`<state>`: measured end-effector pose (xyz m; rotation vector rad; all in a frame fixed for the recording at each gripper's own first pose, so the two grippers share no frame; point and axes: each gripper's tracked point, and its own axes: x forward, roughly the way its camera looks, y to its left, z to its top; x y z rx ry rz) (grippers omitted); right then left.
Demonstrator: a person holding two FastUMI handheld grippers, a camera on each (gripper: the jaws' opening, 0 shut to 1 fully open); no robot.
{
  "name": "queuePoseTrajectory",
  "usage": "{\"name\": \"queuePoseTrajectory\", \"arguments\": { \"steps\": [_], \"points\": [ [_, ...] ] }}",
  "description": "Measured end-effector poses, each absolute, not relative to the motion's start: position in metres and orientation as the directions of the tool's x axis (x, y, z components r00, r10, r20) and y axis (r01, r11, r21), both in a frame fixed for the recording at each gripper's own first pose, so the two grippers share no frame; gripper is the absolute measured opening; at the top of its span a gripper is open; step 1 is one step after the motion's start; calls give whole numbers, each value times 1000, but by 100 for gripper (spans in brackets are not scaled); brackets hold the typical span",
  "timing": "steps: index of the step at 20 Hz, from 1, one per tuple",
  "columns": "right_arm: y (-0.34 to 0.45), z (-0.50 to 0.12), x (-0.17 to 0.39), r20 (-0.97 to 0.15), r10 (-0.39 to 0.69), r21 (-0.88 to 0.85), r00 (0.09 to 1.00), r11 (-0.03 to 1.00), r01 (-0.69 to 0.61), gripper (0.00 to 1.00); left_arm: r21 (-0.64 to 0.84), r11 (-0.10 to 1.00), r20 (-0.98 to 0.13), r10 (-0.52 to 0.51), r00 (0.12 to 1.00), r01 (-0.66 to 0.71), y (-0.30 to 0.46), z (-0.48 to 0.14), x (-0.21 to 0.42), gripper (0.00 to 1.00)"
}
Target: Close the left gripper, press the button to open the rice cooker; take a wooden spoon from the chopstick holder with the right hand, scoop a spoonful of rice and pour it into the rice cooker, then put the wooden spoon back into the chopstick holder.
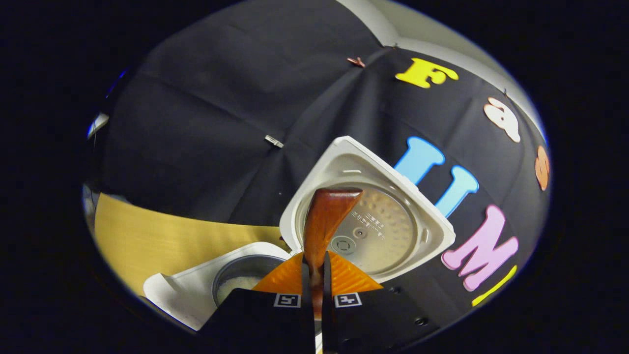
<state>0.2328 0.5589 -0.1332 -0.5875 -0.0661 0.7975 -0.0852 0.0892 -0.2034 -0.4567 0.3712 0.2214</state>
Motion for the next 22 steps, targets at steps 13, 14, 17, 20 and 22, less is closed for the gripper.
{"name": "queuePoseTrajectory", "arguments": {
  "steps": [13, 14, 17, 20, 22],
  "points": [
    [525, -115, 254, -217, 605, -141, 766, 757, -638, 10, -372, 877, -393, 147, 908, -303, 90, -202, -108, 94],
    [519, -111, 258, -225, 606, -46, 763, 775, -630, 10, -371, 879, -391, 144, 909, -299, 90, -200, -109, 94],
    [488, -101, 268, -234, 598, 196, 767, 802, -565, 10, -372, 883, -380, 135, 915, -285, 90, -197, -110, 94],
    [452, -87, 279, -215, 587, 419, 781, 778, -469, 10, -368, 889, -369, 129, 920, -272, 87, -191, -111, 94],
    [417, -71, 281, -183, 577, 530, 796, 740, -415, 10, -354, 899, -361, 122, 924, -257, 85, -188, -111, 94]
  ]
}}
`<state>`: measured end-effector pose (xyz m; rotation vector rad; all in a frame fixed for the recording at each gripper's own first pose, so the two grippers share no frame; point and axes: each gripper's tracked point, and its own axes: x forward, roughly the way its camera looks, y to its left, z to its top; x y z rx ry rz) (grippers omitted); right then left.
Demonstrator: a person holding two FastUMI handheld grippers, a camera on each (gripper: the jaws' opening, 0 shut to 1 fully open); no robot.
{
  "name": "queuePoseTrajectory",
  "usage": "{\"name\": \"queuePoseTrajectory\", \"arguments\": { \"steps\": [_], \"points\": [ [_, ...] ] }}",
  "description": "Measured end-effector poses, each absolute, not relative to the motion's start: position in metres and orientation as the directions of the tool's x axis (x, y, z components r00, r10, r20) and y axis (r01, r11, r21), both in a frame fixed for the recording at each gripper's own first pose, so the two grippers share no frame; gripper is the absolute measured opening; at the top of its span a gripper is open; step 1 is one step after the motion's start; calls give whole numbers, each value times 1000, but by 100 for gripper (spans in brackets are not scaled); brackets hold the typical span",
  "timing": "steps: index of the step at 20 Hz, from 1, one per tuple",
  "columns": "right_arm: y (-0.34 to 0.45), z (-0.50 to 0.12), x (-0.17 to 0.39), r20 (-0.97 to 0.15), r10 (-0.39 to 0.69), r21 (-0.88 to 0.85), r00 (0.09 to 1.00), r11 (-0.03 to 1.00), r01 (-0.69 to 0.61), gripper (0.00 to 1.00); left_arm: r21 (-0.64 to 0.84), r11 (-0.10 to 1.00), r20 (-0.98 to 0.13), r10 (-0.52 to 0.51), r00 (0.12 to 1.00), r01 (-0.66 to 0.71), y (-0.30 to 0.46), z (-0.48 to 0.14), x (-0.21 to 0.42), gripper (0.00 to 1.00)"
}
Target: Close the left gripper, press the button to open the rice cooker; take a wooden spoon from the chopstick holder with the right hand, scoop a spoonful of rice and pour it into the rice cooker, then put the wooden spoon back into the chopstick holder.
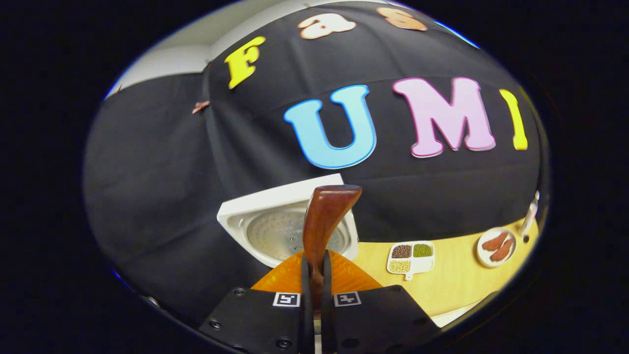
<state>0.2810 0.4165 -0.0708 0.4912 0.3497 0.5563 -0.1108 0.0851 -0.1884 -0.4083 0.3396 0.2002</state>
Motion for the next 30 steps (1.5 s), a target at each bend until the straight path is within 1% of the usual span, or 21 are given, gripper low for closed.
{"name": "queuePoseTrajectory", "arguments": {
  "steps": [3, 5, 10, 15, 19, 22, 27, 30],
  "points": [
    [353, -44, 290, -142, 524, 622, 840, 707, -336, 10, -343, 910, -347, 108, 932, -233, 79, -181, -109, 94],
    [311, -40, 288, -130, 484, 637, 865, 709, -301, 10, -344, 913, -341, 94, 935, -217, 69, -171, -106, 94],
    [214, -27, 269, -83, 396, 573, 914, 770, -281, 10, -309, 938, -318, 52, 947, -155, 54, -156, -95, 94],
    [125, -32, 248, -78, 321, 546, 944, 806, -229, 10, -282, 954, -295, 18, 955, -105, 37, -143, -86, 94],
    [60, -45, 232, -88, 260, 513, 962, 839, -180, 10, -265, 962, -288, -8, 958, -72, 23, -135, -81, 94],
    [21, -62, 220, -106, 223, 475, 969, 867, -148, 10, -254, 965, -281, -9, 960, -65, 17, -127, -80, 94],
    [-20, -100, 209, -146, 188, 441, 971, 891, -106, 10, -228, 971, -264, 6, 964, -68, 4, -110, -75, 94],
    [-30, -143, 209, -194, 182, 430, 964, 899, -83, 10, -213, 974, -258, 25, 966, -82, -6, -97, -71, 94]
  ]
}}
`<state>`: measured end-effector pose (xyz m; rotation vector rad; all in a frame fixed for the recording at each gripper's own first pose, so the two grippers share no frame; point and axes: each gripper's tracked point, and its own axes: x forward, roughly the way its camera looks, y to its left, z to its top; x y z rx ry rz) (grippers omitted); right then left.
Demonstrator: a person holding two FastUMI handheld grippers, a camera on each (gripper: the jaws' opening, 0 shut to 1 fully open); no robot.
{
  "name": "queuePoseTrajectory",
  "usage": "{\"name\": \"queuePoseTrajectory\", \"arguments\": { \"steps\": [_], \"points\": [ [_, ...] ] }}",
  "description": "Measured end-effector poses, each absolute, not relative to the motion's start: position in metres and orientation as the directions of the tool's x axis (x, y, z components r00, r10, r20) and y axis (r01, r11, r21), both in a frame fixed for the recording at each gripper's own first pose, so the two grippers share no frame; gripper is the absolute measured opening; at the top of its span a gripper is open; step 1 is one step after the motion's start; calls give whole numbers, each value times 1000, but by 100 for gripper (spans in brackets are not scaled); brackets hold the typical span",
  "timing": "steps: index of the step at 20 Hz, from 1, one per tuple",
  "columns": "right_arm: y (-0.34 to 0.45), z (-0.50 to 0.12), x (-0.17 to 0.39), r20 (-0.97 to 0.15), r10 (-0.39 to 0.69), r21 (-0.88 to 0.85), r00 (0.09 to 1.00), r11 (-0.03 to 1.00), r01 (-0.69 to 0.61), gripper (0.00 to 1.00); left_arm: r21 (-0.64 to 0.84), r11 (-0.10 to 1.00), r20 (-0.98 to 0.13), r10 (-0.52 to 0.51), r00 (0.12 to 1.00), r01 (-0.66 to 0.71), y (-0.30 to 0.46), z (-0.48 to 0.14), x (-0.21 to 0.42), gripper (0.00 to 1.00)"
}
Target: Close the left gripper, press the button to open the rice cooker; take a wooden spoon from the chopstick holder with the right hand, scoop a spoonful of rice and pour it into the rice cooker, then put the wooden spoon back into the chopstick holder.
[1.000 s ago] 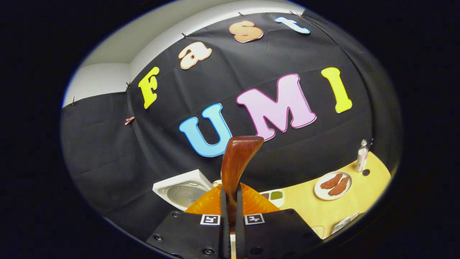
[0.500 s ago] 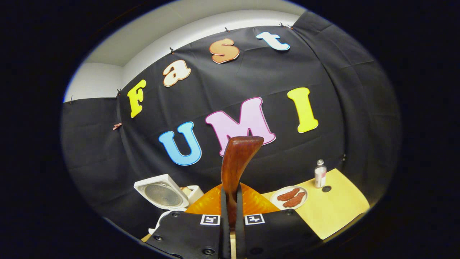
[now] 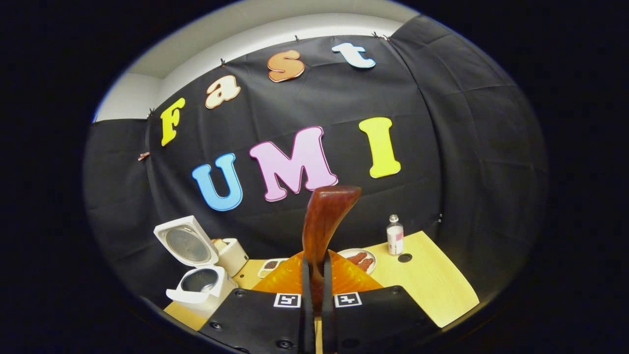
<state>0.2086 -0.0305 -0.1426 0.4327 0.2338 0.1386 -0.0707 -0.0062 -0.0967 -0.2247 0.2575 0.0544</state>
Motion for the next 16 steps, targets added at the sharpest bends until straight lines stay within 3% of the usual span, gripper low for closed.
{"name": "queuePoseTrajectory", "arguments": {
  "steps": [4, 8, 16],
  "points": [
    [-39, -229, 211, -312, 143, 439, 939, 899, 9, 10, -176, 977, -260, 75, 963, -124, -18, -86, -61, 93],
    [-28, -304, 211, -417, 171, 501, 893, 863, 69, 10, -146, 974, -269, 129, 955, -172, -42, -77, -50, 93],
    [-4, -357, 221, -465, 180, 505, 867, 858, 92, 10, -109, 959, -276, 223, 935, -261, -63, -58, -49, 94]
  ]
}}
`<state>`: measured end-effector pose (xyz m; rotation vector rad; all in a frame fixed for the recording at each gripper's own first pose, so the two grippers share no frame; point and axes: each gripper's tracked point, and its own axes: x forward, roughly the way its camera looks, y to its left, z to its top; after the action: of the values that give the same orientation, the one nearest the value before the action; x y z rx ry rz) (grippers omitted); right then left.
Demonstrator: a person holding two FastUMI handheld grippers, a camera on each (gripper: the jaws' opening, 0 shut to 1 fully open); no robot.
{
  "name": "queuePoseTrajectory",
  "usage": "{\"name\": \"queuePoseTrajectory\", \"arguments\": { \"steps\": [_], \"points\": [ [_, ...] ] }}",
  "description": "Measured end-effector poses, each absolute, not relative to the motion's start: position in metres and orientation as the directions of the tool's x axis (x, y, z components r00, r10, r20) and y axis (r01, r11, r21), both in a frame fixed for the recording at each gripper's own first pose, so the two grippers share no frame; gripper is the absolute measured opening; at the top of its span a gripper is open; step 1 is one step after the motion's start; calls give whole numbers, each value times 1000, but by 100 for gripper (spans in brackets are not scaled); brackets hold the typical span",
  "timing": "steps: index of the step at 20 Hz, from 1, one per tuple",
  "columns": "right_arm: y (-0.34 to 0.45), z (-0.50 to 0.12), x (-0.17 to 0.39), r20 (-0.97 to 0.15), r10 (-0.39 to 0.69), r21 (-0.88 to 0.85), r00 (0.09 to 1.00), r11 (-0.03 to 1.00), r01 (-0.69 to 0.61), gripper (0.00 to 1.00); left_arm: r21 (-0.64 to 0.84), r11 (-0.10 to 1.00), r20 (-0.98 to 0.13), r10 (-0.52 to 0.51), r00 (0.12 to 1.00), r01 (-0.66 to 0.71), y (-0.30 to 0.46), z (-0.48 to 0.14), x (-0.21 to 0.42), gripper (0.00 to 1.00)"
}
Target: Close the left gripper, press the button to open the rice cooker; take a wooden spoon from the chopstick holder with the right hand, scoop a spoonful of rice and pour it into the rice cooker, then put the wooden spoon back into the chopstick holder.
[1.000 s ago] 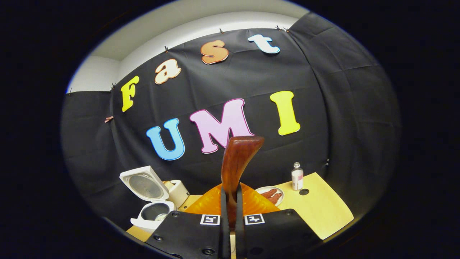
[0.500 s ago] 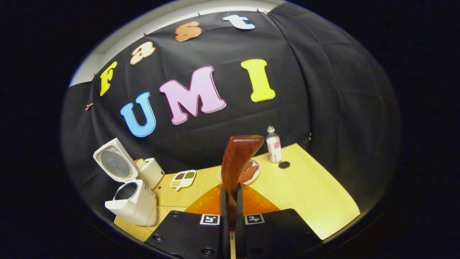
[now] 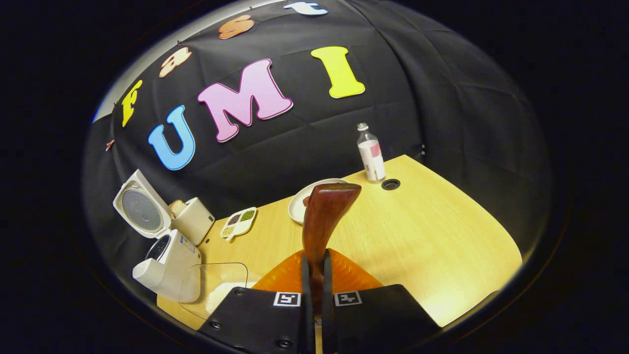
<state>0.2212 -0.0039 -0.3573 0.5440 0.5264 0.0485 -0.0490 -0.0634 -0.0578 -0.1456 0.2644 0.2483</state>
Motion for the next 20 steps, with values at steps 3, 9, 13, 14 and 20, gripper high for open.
{"name": "queuePoseTrajectory", "arguments": {
  "steps": [3, 9, 13, 14, 20],
  "points": [
    [-3, -372, 219, -488, 168, 510, 856, 851, 124, 11, -96, 961, -286, 221, 932, -257, -57, -61, -44, 94],
    [-4, -364, 206, -498, 164, 552, 851, 817, 166, 34, -122, 980, -260, 121, 958, -157, -35, -59, -15, 95],
    [-12, -324, 177, -470, 123, 542, 874, 822, 176, 91, -166, 982, -205, 55, 977, -90, -14, -47, 4, 95],
    [-17, -314, 170, -458, 100, 527, 883, 830, 179, 93, -169, 983, -185, 40, 982, -72, -7, -42, 10, 95],
    [-45, -270, 121, -446, 8, 441, 895, 872, 212, 98, -181, 981, -4, -75, 997, 73, 12, 4, 50, 94]
  ]
}}
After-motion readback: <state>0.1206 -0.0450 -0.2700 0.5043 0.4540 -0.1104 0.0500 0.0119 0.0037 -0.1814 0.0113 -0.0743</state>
